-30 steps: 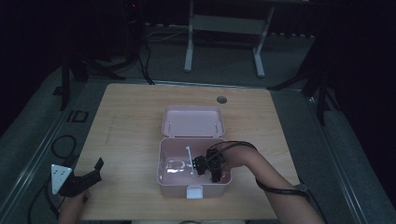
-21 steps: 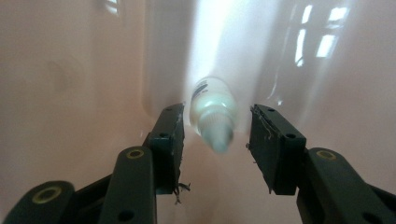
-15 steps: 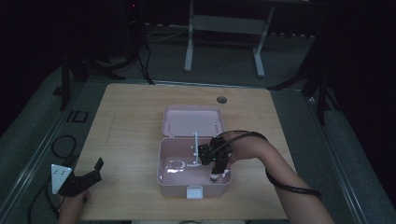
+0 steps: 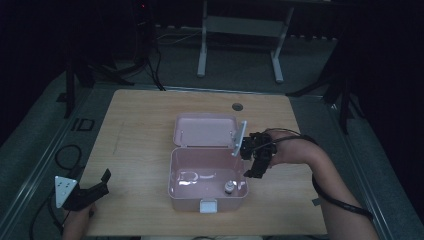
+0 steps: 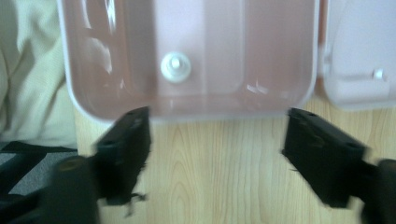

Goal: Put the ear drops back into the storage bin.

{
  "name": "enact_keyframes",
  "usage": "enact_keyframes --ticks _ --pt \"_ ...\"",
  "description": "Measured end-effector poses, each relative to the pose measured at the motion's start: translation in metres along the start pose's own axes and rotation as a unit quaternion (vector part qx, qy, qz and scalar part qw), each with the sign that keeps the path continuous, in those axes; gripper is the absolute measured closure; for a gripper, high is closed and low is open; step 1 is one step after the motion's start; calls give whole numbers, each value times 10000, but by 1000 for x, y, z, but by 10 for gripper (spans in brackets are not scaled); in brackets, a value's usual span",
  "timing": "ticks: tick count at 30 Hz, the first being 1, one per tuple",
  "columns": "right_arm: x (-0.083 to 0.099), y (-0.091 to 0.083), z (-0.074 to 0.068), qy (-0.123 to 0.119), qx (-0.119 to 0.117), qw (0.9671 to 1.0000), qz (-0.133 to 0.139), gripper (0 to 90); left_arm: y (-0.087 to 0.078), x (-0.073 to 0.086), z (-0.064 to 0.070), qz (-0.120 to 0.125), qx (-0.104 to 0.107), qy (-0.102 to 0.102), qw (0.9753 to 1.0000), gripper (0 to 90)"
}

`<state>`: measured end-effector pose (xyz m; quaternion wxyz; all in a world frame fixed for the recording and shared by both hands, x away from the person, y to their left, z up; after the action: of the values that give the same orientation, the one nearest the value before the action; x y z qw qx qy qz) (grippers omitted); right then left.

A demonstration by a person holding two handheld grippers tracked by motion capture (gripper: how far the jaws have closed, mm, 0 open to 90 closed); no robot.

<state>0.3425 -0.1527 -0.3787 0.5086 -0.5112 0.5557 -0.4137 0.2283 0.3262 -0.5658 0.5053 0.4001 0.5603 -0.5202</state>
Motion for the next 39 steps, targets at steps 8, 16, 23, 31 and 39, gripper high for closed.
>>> enact_keyframes --ticks 8,16,23,31,39 --pt "35 15 12 468 -7 9985 289 137 0 0 0 4 -5 3 10000 4" --pt "68 48 23 906 284 9937 587 139 0 0 0 1 -3 -6 10000 4" --pt "102 79 31 1532 901 9750 1334 139 0 0 0 3 -8 -3 10000 4" --pt "129 101 29 2068 1344 9484 1993 136 0 0 0 2 -10 -6 10000 5" --pt "153 116 22 2609 1860 9029 2867 133 0 0 0 7 -3 -5 10000 5"
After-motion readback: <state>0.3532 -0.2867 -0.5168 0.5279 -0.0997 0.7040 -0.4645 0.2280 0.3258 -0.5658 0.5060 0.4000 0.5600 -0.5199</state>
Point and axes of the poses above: each handheld gripper's, and its own axes: y roughly forward along the jaws, x roughly out of its underside, z roughly to its right, the point moved 1 cm from there along y, roughly forward along the jaws, and after that the axes turned 14 degrees about -x, right-handed, at the moved point
